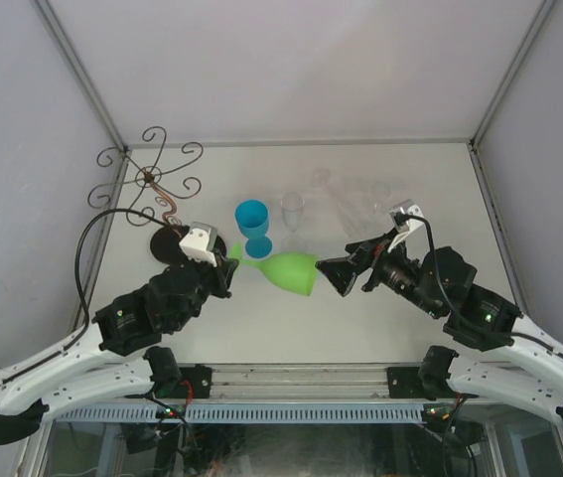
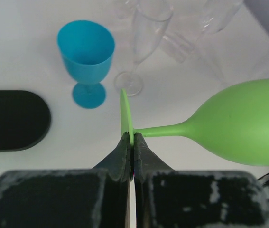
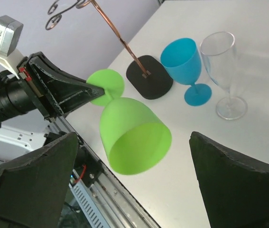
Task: Place the wine glass upside down on the wine glass rack
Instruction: Turn the wine glass upside down at the wine rack.
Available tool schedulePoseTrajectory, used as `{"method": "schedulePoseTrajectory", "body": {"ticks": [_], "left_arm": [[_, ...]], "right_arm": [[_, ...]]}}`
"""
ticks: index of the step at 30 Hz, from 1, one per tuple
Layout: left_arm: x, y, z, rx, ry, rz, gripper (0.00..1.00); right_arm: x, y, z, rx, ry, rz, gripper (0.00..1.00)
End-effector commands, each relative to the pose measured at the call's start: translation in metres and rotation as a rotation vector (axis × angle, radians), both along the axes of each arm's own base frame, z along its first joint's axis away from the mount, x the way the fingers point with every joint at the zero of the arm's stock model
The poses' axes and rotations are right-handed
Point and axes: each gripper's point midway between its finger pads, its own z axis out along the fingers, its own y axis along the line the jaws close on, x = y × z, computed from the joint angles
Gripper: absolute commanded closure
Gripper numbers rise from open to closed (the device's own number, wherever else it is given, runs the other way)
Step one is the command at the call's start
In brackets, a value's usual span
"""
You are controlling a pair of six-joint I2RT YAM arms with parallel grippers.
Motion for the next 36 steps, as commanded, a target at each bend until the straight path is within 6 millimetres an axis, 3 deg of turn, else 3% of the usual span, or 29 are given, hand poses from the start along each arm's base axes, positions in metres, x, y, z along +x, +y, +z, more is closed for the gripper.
{"method": "schedulePoseTrajectory", "body": {"ticks": [1, 7, 17, 20, 24, 31, 36], "left_arm": [[0.001, 0.033, 0.021, 0.147, -0.076, 0.038, 1.00], [-0.002, 0.046, 0.027, 0.273, -0.132, -0.009, 1.00], [-0.003, 0.048, 0.034, 0.470, -0.191, -0.114, 1.00], [-0.003, 0.047, 0.032, 0.491, -0.198, -0.134, 1.00], [-0.004, 0.044, 0.029, 0.507, -0.200, -0.156, 1.00], [-0.006, 0.034, 0.027, 0.507, -0.206, -0.210, 1.00], [-0.006, 0.029, 0.025, 0.523, -0.201, -0.226, 1.00]], "right_arm": [[0.002, -0.018, -0.006, -0.156, 0.002, -0.025, 0.00], [0.016, -0.039, -0.029, -0.300, 0.038, -0.134, 0.00], [0.021, -0.043, -0.048, -0.362, 0.109, -0.144, 0.01], [0.024, -0.050, -0.055, -0.375, 0.151, -0.152, 0.13], [0.024, -0.055, -0.062, -0.381, 0.199, -0.135, 0.14], [0.012, -0.019, -0.055, -0.340, 0.162, 0.084, 0.11], [0.013, 0.014, -0.057, -0.347, 0.154, 0.148, 0.11]]}}
